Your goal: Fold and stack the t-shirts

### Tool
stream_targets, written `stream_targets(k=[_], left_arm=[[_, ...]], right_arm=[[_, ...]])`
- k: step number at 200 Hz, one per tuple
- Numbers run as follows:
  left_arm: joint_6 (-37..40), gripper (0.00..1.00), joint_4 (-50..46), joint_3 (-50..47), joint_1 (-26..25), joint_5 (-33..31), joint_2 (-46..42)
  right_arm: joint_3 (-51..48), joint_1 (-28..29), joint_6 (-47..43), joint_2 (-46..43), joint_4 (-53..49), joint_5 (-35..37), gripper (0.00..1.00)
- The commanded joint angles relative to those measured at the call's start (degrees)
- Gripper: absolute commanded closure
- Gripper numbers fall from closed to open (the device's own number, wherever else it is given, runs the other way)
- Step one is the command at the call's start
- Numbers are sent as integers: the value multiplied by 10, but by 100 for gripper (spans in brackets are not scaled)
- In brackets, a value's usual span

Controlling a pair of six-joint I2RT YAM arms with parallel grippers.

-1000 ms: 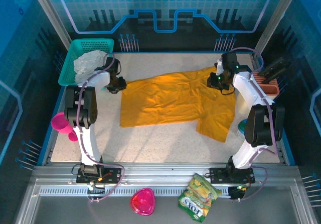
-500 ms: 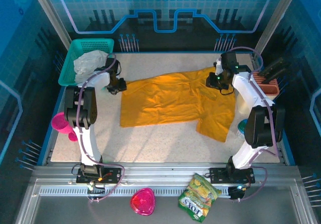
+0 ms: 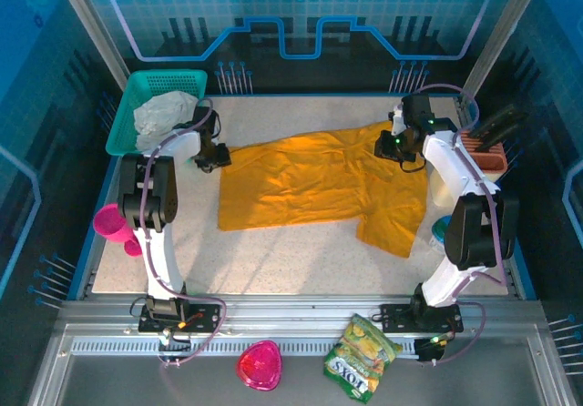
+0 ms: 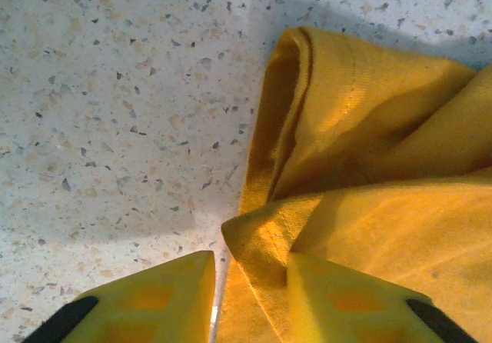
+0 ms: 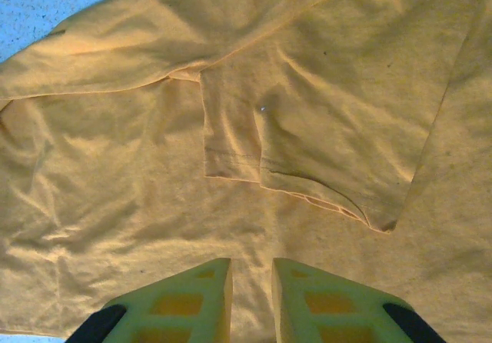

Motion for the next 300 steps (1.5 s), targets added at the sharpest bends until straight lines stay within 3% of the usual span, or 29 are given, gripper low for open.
stream_targets(k=[1, 28, 73, 162, 206, 249, 300], left_arm=[[9, 73, -4, 18, 2, -8, 15], [9, 80, 0, 23, 2, -13, 18], [9, 100, 20, 27, 1, -26, -3], [56, 100, 57, 69, -23, -78, -51], [90, 100, 105, 113, -32, -98, -59], [125, 100, 123, 164, -34, -105, -41], [150, 100, 185, 143, -34, -115, -19]], right_arm=[[1, 7, 4, -14, -11, 7, 78], [4, 7, 5, -14, -13, 7, 78], [6, 8, 6, -14, -15, 9, 78], [-21, 39, 30, -41, 19, -70, 77], [-56, 118, 100, -32, 108, -177, 76], [-42, 226, 194, 71, 247, -246, 77], [50, 254, 231, 217, 308, -222, 79]])
